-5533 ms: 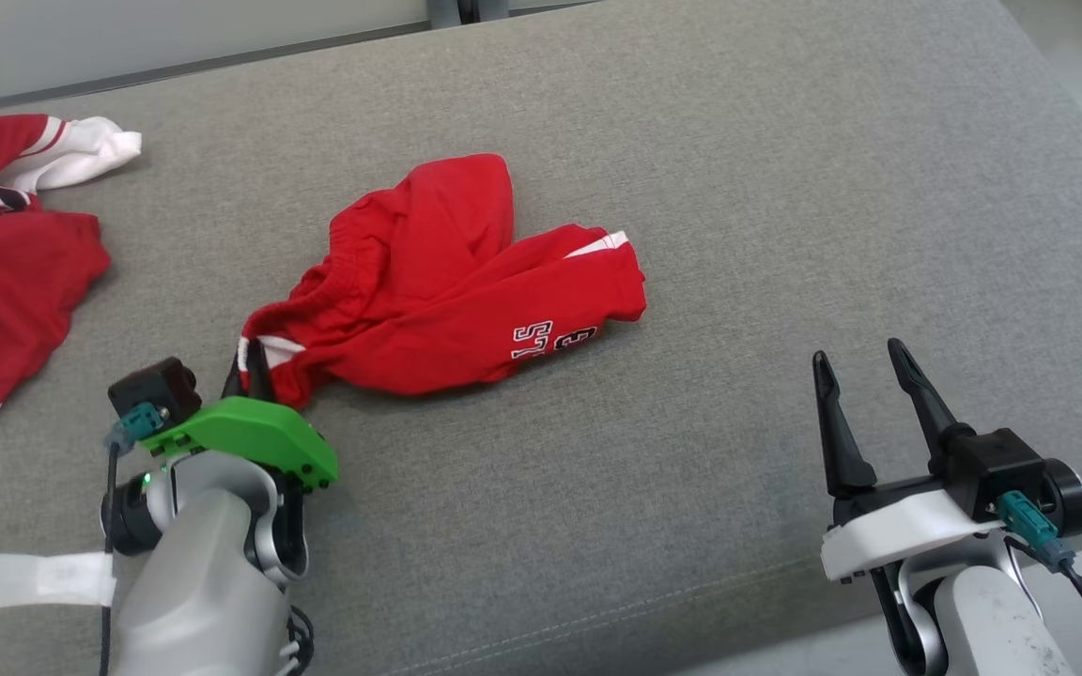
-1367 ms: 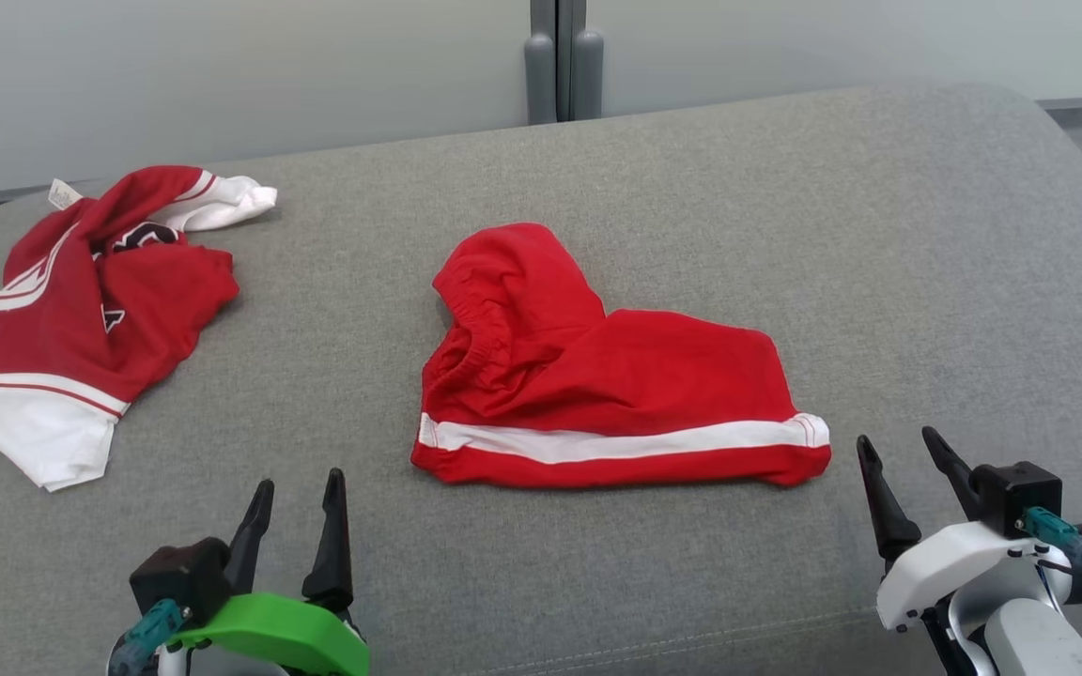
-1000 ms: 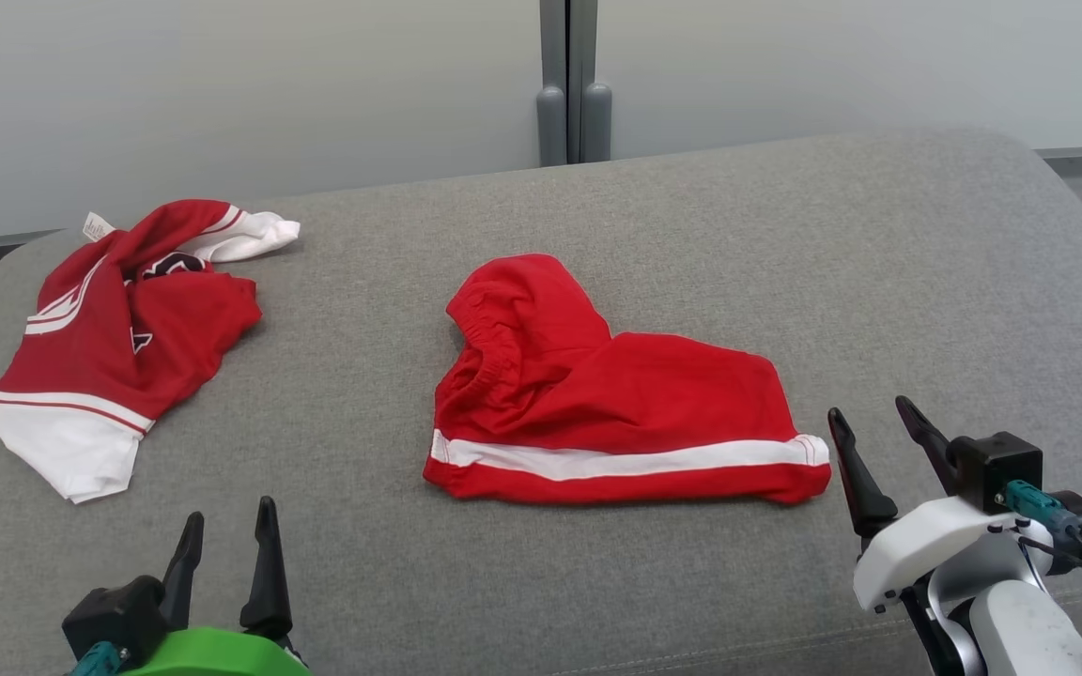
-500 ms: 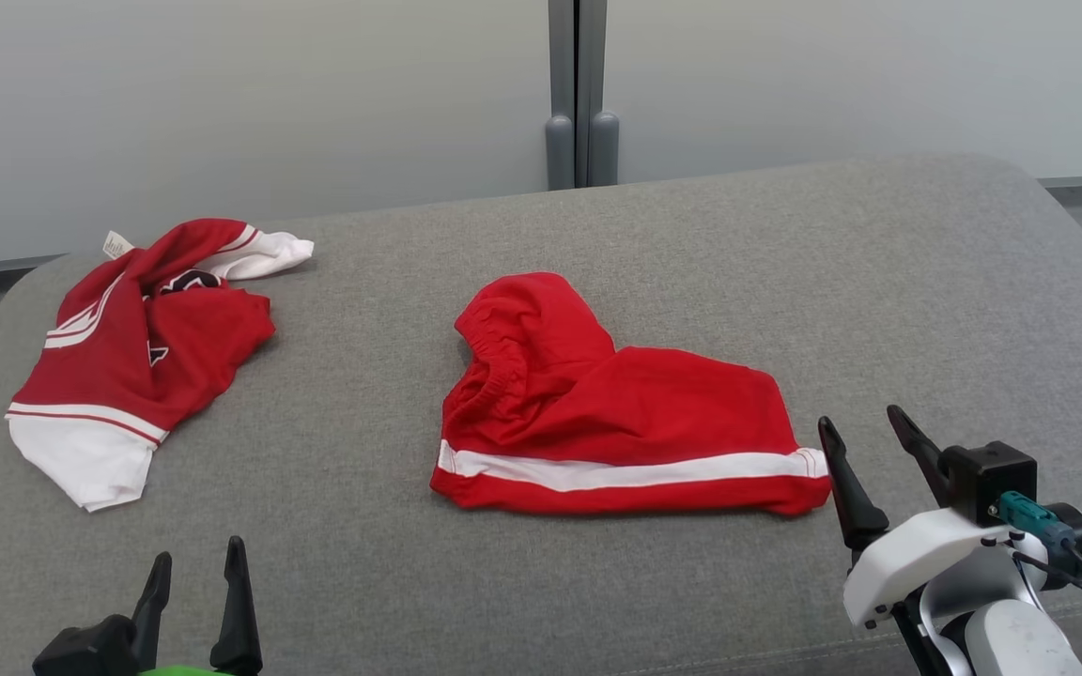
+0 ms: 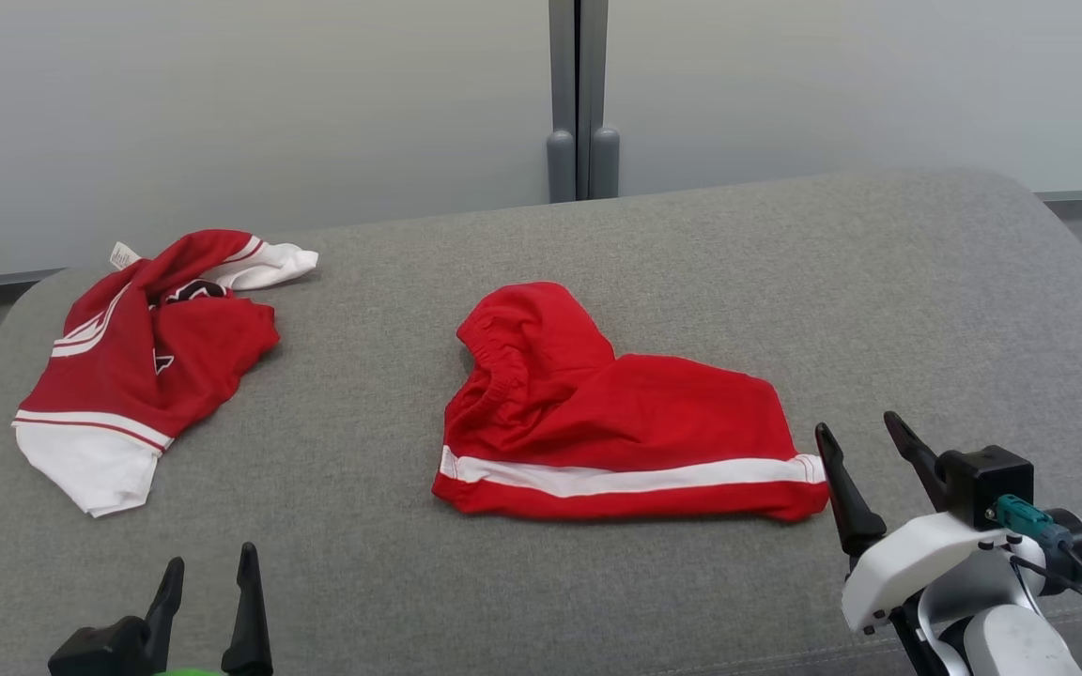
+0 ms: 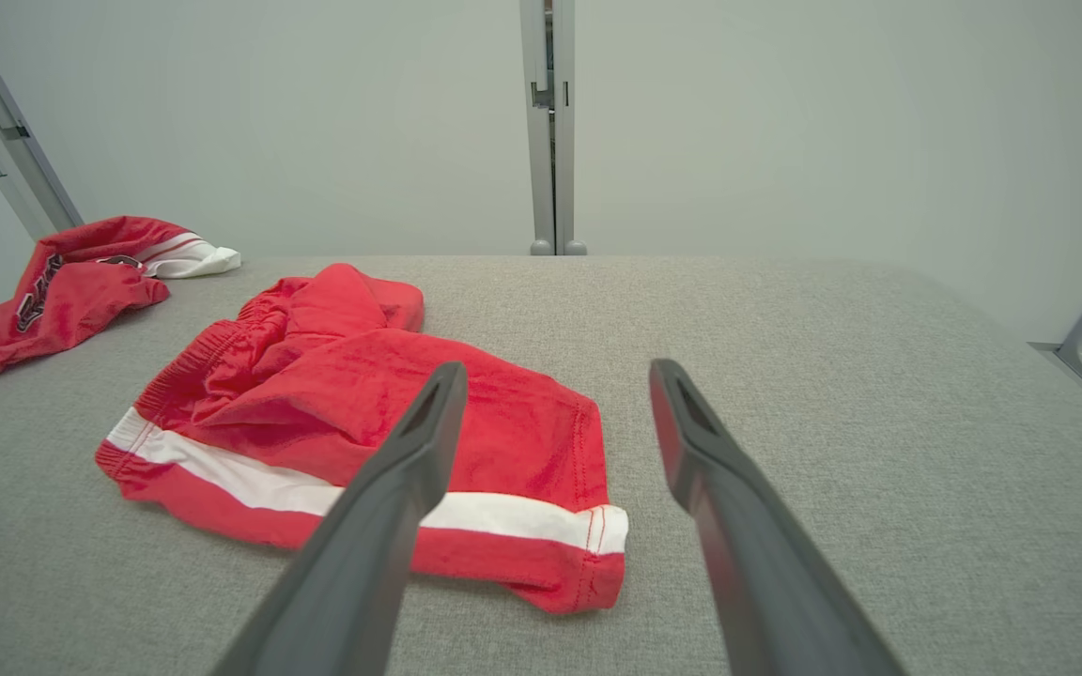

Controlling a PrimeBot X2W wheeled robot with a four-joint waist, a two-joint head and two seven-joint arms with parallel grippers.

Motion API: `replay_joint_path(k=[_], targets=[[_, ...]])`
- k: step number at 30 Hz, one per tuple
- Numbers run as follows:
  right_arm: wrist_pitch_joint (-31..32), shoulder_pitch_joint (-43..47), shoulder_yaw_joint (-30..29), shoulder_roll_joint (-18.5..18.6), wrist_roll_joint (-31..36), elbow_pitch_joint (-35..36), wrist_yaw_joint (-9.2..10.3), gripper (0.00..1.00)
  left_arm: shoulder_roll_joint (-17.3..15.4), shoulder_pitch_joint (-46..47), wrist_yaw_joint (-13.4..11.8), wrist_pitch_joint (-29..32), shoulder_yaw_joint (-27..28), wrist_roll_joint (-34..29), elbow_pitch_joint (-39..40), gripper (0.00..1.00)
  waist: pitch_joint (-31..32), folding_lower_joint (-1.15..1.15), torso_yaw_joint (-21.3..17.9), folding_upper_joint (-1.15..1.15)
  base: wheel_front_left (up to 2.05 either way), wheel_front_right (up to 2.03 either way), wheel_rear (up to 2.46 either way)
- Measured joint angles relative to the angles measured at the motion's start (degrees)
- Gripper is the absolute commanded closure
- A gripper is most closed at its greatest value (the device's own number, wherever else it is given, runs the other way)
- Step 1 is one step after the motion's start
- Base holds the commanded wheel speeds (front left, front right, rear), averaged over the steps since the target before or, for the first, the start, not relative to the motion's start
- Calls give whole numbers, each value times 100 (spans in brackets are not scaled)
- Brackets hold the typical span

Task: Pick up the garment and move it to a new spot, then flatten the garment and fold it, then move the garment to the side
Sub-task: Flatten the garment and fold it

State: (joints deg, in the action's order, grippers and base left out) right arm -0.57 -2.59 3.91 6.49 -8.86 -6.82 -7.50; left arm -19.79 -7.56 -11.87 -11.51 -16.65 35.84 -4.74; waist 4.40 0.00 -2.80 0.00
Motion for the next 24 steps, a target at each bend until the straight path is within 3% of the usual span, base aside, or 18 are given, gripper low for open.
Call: replay_joint_path(k=[6, 24], targets=[[27, 1, 19, -2, -11, -52, 0, 0, 5, 105, 36, 222, -241, -70, -94, 0, -47, 0, -6, 0, 0, 0, 0], [27, -193, 237, 11, -53, -211, 0, 0, 376, 1934, 670, 1147, -1105, -286, -1361, 0, -596, 0, -452, 0, 0, 0, 0]])
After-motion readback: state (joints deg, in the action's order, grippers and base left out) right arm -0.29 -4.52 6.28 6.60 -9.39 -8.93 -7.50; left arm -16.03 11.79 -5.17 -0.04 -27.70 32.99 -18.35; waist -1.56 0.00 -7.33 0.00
